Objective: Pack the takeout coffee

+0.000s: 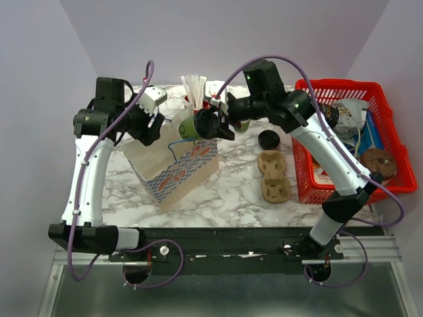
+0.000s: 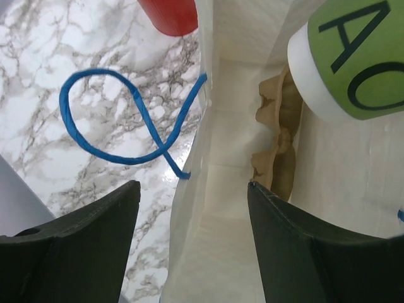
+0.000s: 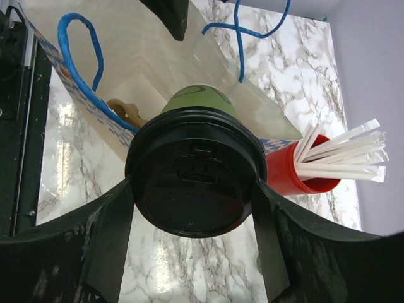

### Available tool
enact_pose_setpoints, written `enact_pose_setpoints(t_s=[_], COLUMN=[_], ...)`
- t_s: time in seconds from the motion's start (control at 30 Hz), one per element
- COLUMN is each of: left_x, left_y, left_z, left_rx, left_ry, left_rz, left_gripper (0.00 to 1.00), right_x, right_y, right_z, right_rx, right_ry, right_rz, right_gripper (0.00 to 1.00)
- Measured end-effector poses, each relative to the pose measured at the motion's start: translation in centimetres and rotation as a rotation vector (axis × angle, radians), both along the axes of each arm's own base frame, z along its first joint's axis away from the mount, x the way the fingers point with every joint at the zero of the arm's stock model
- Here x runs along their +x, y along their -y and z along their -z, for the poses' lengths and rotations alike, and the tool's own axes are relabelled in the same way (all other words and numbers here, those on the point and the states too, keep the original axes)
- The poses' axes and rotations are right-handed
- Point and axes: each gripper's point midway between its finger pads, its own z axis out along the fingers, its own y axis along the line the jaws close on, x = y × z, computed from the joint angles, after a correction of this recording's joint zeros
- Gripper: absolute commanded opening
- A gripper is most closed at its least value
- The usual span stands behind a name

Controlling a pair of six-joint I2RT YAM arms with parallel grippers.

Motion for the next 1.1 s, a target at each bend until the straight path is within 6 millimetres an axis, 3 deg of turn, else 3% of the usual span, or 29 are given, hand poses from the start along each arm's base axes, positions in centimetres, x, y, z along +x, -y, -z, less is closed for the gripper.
enact_pose_setpoints(t_s=[0.17, 0.37, 0.4, 0.5, 0.67, 0.87, 1.1], left_x=[-0.3, -0.1, -0.1, -0.2, -0.5, -0.3, -1.4], left_y=[-0.2, -0.1, -0.1, 0.2, 0.6, 1.4, 3.7], left_z=[1.8, 3.3, 3.5, 3.8, 3.4, 0.9, -0.6], left_rx=[0.013, 0.017, 0.016, 0.005, -0.007, 0.0, 0.008], left_ry=[-0.061, -0.111, -0.115, -0.132, -0.137, -0.065, 0.007], left_rz=[-0.011, 0.0, 0.007, 0.022, 0.049, 0.097, 0.189], left_gripper=[0.64, 0.25, 0.13, 0.0, 0.0, 0.0, 0.0], right_x=[0.3, 0.7, 0.7, 0.7, 0.7, 0.1, -2.9], right_y=[-0.2, -0.5, -0.5, -0.5, -0.3, 0.4, 0.7], right_z=[0.2, -0.1, -0.1, -0.2, -0.4, -1.1, -1.0], right_rx=[-0.006, -0.004, -0.004, -0.004, -0.01, -0.015, -0.038], right_ry=[0.014, 0.029, 0.03, 0.034, 0.062, 0.101, 0.152], right_rz=[-0.008, -0.01, -0.011, -0.012, -0.018, -0.036, -0.118], right_gripper=[0.0, 0.0, 0.0, 0.0, 0.0, 0.01, 0.01])
